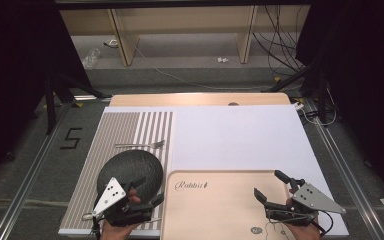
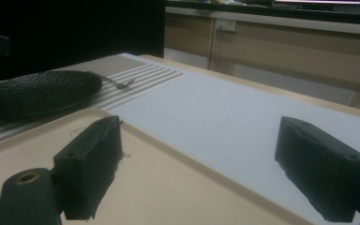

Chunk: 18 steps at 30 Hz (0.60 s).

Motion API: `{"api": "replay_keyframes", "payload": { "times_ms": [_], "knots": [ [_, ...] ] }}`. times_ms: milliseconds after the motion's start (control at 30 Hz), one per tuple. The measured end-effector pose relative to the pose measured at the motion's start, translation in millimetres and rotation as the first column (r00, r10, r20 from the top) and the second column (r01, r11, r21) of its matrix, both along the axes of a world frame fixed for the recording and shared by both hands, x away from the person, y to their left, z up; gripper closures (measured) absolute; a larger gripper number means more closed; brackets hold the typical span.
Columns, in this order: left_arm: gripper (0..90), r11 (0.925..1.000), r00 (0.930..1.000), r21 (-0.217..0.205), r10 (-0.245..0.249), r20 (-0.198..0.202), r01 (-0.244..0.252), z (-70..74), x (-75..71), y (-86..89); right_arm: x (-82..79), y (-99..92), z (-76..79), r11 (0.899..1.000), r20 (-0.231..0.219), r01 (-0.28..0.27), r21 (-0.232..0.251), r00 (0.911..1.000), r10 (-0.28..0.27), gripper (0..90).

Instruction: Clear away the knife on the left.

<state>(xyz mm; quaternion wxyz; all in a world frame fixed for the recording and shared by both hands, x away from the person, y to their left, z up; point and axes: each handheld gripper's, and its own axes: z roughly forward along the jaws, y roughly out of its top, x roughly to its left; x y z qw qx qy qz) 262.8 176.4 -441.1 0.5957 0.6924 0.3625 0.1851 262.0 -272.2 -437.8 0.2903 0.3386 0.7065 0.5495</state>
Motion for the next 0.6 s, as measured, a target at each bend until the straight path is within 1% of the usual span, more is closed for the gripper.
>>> {"api": "replay_keyframes", "payload": {
  "times_ms": [333,433,467,533,600],
  "knots": [
    [17.2,1.0,1.0,0.005,0.005,0.006,-0.005,1.0,-1.2,0.2,-0.5,0.4,0.3,1.0,0.005,0.0,0.0,1.0,0.0,15.9],
    [17.2,1.0,1.0,0.004,0.005,0.005,-0.005,1.2,-1.2,0.1,-0.8,0.3,0.4,1.0,0.015,-0.004,-0.001,0.9999,0.004,16.0],
    [17.2,1.0,1.0,0.003,0.006,-0.005,-0.006,1.9,-1.3,0.3,-0.9,0.3,0.5,1.0,0.014,-0.004,-0.002,0.9999,0.004,15.9],
    [17.2,1.0,0.9999,0.003,0.008,-0.008,-0.008,2.7,-1.8,0.2,-0.8,0.3,0.5,1.0,0.015,-0.004,-0.003,0.9999,0.004,15.9],
    [17.1,0.9996,1.0,0.026,0.01,0.0,-0.01,4.8,-3.4,-0.6,-0.8,0.3,0.4,1.0,0.014,-0.002,-0.003,0.9999,0.002,15.8]
  ]
}}
